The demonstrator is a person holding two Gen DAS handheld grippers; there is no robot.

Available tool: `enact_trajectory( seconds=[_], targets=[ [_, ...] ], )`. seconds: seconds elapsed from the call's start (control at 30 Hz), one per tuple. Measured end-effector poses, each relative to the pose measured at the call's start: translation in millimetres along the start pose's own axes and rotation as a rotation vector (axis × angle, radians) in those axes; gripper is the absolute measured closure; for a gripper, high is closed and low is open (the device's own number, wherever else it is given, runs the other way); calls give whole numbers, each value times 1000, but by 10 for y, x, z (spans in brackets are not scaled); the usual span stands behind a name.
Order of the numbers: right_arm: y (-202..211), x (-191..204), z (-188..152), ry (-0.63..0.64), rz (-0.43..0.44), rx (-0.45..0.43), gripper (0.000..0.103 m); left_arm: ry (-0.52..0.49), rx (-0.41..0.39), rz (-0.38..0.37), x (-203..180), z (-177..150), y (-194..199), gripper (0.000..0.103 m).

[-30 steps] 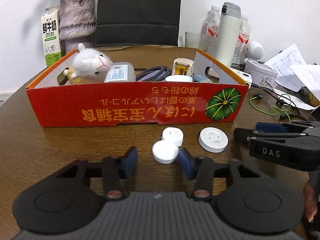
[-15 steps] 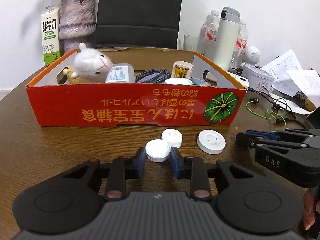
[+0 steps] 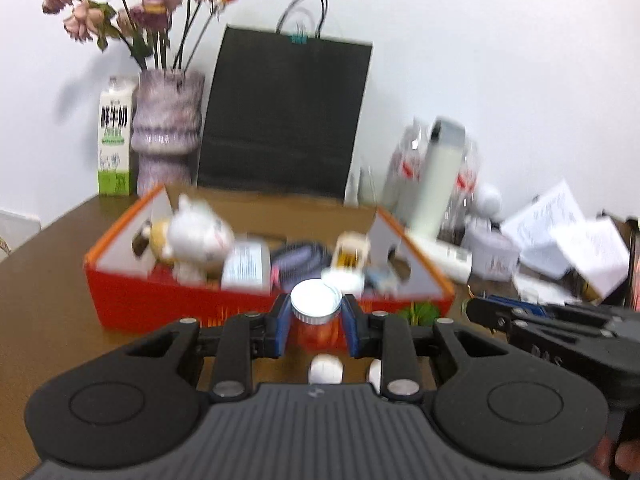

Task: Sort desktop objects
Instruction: 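Carry the white cap and orange clip into the box and release both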

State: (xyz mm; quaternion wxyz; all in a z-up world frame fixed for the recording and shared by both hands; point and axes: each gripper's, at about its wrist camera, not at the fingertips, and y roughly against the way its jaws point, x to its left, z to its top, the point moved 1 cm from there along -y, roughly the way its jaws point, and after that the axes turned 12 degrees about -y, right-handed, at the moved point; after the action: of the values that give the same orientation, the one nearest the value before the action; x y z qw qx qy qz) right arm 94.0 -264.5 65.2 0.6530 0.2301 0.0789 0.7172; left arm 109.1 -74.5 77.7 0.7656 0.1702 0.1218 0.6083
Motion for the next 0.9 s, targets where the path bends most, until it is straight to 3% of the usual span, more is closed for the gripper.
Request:
enact_trajectory(
  seconds=[0.13,0.3,0.53,0.67,0.9],
  targets=[
    [-17,125,224,-11,12,-65,90,48,-35,6,101,273,-139,75],
    [-369,250,409,-42,12,-66,90,110,-27,12,194,390,-474,75],
    [-877,240,512,-91,-37,-23,90,59,-1,54,230,434,-833,75],
    [-1118,231,442,-58,-66,18,90,19,30,71,226,420,-992,75],
    [-1269,182,369,-62,-83,73,90,-34,78,64,146,335,-1164,75]
  ],
)
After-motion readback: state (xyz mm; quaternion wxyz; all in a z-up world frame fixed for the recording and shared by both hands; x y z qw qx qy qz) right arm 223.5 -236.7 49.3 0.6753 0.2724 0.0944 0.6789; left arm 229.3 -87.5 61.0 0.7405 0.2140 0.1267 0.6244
